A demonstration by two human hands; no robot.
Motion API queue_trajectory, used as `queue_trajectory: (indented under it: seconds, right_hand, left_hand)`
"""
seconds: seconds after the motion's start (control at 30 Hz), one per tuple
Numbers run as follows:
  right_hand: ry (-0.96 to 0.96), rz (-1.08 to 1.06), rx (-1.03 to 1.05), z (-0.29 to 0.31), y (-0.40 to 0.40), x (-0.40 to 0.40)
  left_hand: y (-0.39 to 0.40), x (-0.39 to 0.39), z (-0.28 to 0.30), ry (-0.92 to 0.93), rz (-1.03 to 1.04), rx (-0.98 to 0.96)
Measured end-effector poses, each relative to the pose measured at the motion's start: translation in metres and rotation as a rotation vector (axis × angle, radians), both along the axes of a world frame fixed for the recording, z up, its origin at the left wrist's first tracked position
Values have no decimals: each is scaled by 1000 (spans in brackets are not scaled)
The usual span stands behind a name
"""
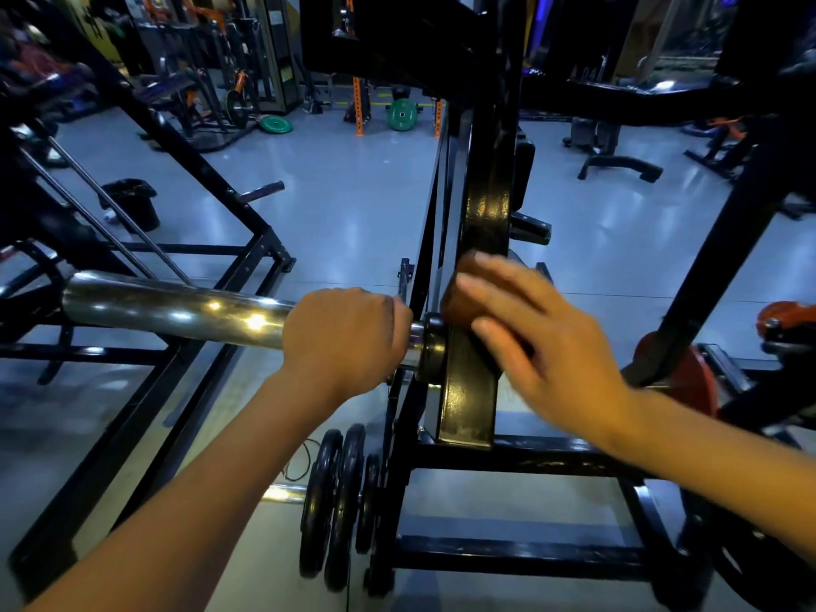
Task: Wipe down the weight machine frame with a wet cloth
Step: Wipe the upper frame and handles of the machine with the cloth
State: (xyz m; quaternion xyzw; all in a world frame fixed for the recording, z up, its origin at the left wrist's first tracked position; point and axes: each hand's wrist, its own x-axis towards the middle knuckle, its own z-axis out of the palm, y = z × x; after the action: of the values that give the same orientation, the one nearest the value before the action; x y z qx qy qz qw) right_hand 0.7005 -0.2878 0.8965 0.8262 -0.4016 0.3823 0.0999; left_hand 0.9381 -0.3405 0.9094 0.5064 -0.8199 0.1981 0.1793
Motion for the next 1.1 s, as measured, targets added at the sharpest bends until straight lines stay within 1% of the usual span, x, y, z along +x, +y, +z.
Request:
queue_trajectory:
  seconds: [0.03, 0.1, 0.13, 0.17, 0.2, 0.23, 0.3, 0.37, 0.4, 0.47, 0.53, 0.6, 0.63, 0.67, 0.73, 0.83, 0.87, 0.9, 0.93, 1.0, 1.07, 1.1]
  right_hand:
    - [69, 79, -8, -12, 11, 3]
    - [306, 251, -34, -26, 22, -1]
    - [421, 300, -56, -23, 18, -7]
    - [477, 304, -67, -14, 8, -13]
    - [459, 273, -73, -2, -4, -16]
    - [387, 208, -78, 10, -14, -17]
    - [173, 7, -66, 29, -28, -14]
    - [-23, -119, -4, 26, -28, -5]
    - [-55, -118, 2, 17, -20, 1]
    - [13, 16, 9, -8, 5, 6]
    - [164, 170, -7, -29, 26, -2]
    - [318, 209, -66, -30, 25, -13]
    - [346, 200, -79, -25, 17, -17]
    - [329, 173, -91, -17, 7, -18]
    - [213, 63, -107, 3, -14, -18]
    - [37, -111, -58, 16, -23, -11]
    - [7, -121, -42, 11, -16, -5]
    - [7, -88, -30, 0, -4, 0]
    - [37, -20, -23, -11, 10, 3]
    - [181, 124, -35, -31, 32, 2]
    - [352, 198, -64, -29, 28, -8]
    - [388, 195, -78, -21, 18, -12]
  left_hand:
    - [0, 0, 0, 0, -4, -3]
    - [1, 0, 0, 10, 3, -2]
    - [1, 0, 0, 14, 7, -1]
    - [1, 0, 0, 17, 5, -2]
    - [1, 0, -1, 18, 2, -1]
    - [0, 0, -1, 21, -4, 6]
    - [1, 0, -2, 39, -16, 20]
    - [1, 1, -1, 56, -25, 19]
    - [2, 1, -1, 54, -26, 16]
    - [2, 0, 0, 35, -27, 5]
    - [2, 1, 1, 36, -17, -4]
    - [2, 1, 0, 51, -23, 16]
    - [1, 2, -1, 59, -30, 25]
    - [1, 3, -2, 66, -34, 27]
    - [0, 3, -2, 72, -28, 30]
    - [1, 1, -3, 82, -25, 19]
    - [1, 1, -3, 82, -28, 18]
    - [1, 1, -3, 81, -28, 19]
    - [1, 0, -2, 80, -24, 17]
    - [2, 0, -2, 82, -9, 1]
    - [2, -1, -1, 80, -3, -9]
    - [2, 0, -1, 77, -2, -7]
